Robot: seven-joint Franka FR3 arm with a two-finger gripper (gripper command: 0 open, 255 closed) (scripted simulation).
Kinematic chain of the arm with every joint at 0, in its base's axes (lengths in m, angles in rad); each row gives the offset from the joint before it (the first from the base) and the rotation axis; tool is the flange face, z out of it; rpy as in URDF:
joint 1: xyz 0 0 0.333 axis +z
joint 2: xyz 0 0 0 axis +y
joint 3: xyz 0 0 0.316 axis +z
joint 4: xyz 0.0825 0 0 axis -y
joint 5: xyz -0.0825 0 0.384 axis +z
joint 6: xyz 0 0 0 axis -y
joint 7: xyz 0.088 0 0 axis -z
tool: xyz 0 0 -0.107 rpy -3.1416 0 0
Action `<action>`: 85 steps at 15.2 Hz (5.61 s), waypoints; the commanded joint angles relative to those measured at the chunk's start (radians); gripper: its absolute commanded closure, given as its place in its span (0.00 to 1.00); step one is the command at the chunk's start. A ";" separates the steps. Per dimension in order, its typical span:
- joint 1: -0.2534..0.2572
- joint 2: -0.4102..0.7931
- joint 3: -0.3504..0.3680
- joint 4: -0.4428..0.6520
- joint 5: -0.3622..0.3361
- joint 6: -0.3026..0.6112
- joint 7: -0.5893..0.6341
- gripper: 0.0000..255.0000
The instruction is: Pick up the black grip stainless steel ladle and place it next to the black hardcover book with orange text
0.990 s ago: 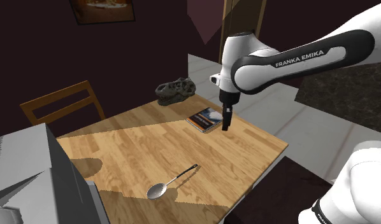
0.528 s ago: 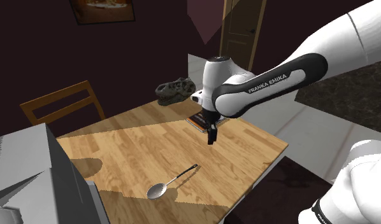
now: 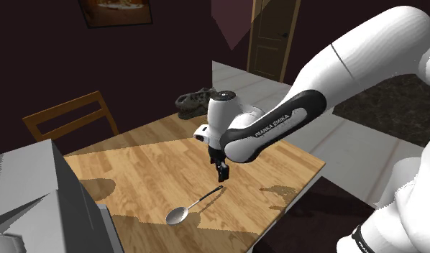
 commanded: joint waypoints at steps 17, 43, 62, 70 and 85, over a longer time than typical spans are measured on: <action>0.108 0.383 0.026 0.153 -0.170 0.258 -0.075 0.00; 0.086 0.278 0.056 0.141 -0.132 0.165 -0.106 1.00; -0.043 0.036 0.045 -0.017 -0.017 0.094 -0.336 1.00; -0.159 -0.059 -0.031 -0.145 0.053 0.130 -0.582 1.00; -0.362 -0.089 -0.232 -0.176 0.148 0.121 -1.065 1.00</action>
